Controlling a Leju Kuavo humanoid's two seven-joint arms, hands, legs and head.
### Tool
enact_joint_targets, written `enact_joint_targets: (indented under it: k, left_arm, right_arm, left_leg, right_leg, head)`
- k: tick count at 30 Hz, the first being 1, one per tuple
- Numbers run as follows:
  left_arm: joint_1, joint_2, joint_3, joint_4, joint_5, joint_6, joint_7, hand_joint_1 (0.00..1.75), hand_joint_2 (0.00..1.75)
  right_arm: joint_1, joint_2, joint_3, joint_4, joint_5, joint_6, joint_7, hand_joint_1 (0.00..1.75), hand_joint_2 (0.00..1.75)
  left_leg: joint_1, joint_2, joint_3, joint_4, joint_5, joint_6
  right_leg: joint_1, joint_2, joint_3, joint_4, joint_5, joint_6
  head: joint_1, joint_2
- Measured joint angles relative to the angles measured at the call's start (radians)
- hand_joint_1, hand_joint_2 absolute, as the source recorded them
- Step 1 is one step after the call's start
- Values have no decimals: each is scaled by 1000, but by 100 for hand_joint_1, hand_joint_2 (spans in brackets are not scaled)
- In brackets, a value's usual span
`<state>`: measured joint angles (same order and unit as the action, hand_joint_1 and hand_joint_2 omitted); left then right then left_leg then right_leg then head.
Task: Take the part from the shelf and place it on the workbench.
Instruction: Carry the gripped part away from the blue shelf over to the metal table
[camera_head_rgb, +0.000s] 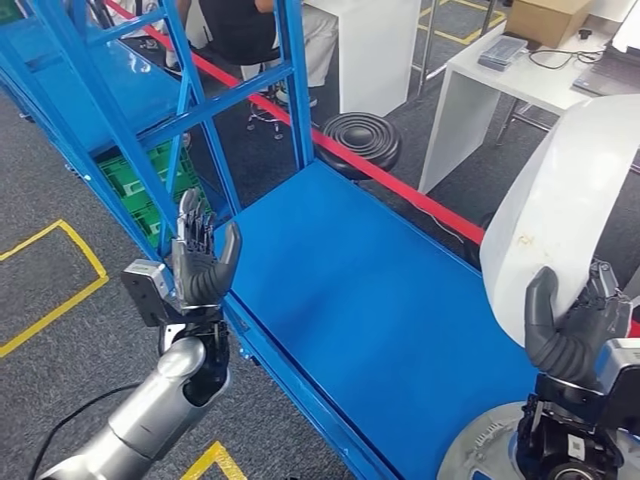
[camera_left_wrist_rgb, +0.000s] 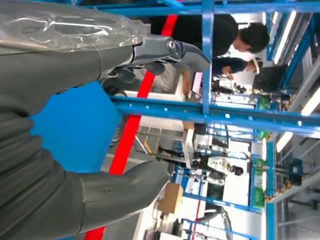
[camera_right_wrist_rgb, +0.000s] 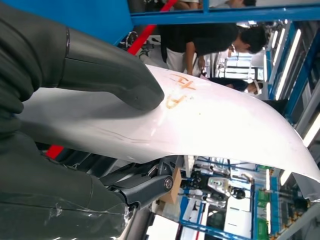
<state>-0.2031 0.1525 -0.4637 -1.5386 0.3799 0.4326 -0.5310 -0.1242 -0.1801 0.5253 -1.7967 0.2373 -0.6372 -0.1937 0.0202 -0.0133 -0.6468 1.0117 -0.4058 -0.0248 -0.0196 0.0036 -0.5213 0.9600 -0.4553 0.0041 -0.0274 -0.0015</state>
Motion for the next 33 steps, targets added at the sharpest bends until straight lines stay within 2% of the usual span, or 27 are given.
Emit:
enact_joint_targets:
  k: [2,3,4,5,6,8,9,10,11,14,24,33]
  left_arm:
    - [0,1,0,0,0,0,0,0,175]
    - [0,1,0,0,0,1,0,0,175]
    - [1,1,-1,0,-1,2,0,0,175]
    - [2,1,-1,0,-2,4,-1,0,175]
    - [1,1,-1,0,-4,7,-1,0,175]
    - [0,1,-1,0,-9,14,-2,0,175]
    - [-1,1,-2,0,-11,16,-2,0,175]
    - [-2,1,-2,0,-12,18,-2,0,175]
    - [-2,1,-2,0,-12,19,-2,0,175]
    - [0,1,-2,0,-14,20,-2,0,175]
    - [1,2,-2,0,-18,21,-2,0,175]
    - [0,1,-2,0,-22,21,-2,0,175]
  right_arm:
    - [0,0,0,1,0,0,-1,175,175]
    - [0,0,0,1,0,0,-1,175,175]
    - [0,0,0,2,0,0,-1,175,175]
    - [1,0,0,3,0,1,-1,175,175]
    - [1,0,0,4,-2,1,-2,175,175]
    - [0,0,0,4,-6,1,-5,175,175]
    - [0,0,0,5,-10,2,-7,175,175]
    - [-1,0,0,5,-13,2,-9,175,175]
    - [-1,0,0,6,-15,2,-10,175,175]
    - [-1,0,0,7,-21,8,-11,175,175]
    - [-1,0,-1,8,-32,19,-16,175,175]
    - [0,0,-1,8,-11,22,-22,175,175]
  left_leg:
    - [1,5,-59,140,-77,-5]
    - [1,5,-86,204,-104,-6]
    - [1,5,-98,237,-112,-6]
    - [0,5,-90,230,-101,-3]
    - [-1,5,-62,183,-74,1]
    - [-8,7,18,36,-18,14]
    - [-12,8,46,-19,-3,20]
    - [-14,9,61,-52,2,23]
    - [-16,9,65,-63,-1,22]
    - [-16,7,65,-64,-1,18]
    - [-17,6,65,-62,-3,28]
    - [-17,6,65,-62,-2,30]
  right_leg:
    - [2,-2,-6,0,6,-7]
    - [4,-3,-10,0,8,-9]
    - [6,-4,-12,1,9,-10]
    - [8,-4,-13,1,9,-10]
    - [9,-4,-12,1,9,-9]
    - [12,-4,-11,1,7,-6]
    - [14,-4,-11,2,6,-3]
    - [16,-4,-13,3,4,0]
    - [19,-4,-14,4,2,-1]
    - [19,-5,-12,4,-2,-11]
    - [18,-6,-4,-10,5,9]
    - [18,-6,-4,-11,6,13]
  head:
    - [-6,0]
    - [-7,0]
    - [-8,0]
    - [-8,0]
    - [-8,0]
    - [-8,0]
    - [-8,0]
    - [-8,0]
    - [-7,0]
    - [-3,0]
    - [-2,0]
    - [-2,0]
